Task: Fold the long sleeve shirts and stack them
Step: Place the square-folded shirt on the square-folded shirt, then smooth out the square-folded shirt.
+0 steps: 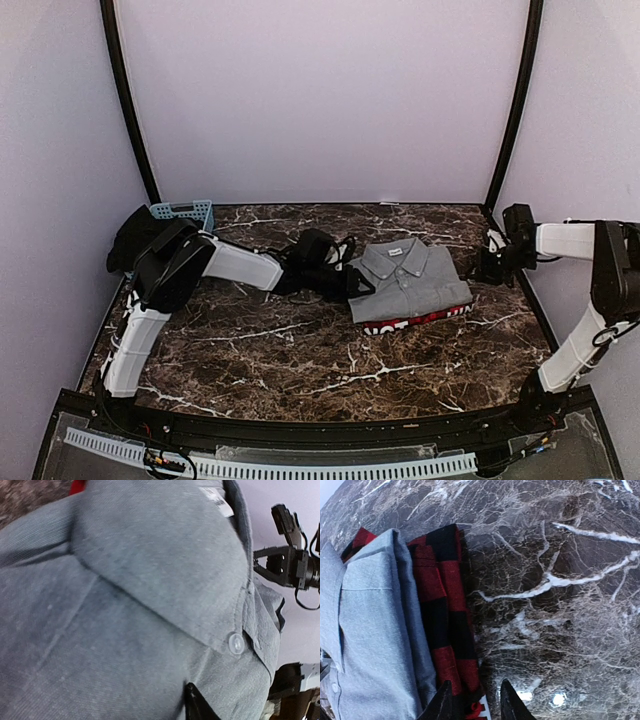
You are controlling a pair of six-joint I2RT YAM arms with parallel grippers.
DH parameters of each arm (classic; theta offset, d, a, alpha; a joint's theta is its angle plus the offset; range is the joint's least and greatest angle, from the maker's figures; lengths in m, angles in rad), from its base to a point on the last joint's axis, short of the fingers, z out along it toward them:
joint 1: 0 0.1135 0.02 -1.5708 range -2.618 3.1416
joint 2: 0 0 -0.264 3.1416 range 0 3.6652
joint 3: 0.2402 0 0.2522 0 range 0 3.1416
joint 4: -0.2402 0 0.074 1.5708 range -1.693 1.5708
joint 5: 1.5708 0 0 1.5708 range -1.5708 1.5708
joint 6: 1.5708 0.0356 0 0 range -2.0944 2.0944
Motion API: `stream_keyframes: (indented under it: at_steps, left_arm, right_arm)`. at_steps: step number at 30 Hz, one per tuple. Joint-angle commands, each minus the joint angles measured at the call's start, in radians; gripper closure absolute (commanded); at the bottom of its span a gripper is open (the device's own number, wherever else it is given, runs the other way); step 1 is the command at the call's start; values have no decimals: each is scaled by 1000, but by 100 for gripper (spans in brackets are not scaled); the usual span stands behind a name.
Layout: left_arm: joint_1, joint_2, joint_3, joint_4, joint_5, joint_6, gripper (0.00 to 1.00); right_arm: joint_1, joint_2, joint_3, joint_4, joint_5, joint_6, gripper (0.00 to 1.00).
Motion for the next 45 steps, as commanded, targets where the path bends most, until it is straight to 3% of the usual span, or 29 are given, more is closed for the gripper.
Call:
stream_keyframes:
  at_steps: [1,4,10,12,20,31,34,45]
  left_arm:
    - [6,-45,-55,-67,-23,42,61]
    - [6,-100,-85,-73,-47,64,44]
    - [8,-223,-197,-45,-77,99,28]
    - [7,-261,-233,-32,-86,106,24]
    - [7,-397,-379,-16,-175,146,22]
    - [7,-624,-535,-168,-444,242,21]
    - [8,-677,-548,-215,-512,265,19]
    - [18,-882,-647,-399,-809,282,1]
  right_arm:
    - [2,-31,41,-3,135,10,68]
    - [3,-81,48,-19,153,18,65]
    - [27,-237,6,-16,97,27,62]
    - [85,-275,-21,-7,72,37,61]
    - [265,-314,-115,67,73,99,72]
    - [275,-192,-210,53,206,125,79]
    - [275,-191,-217,44,253,129,76]
    - [273,-371,-114,-1,338,119,51]
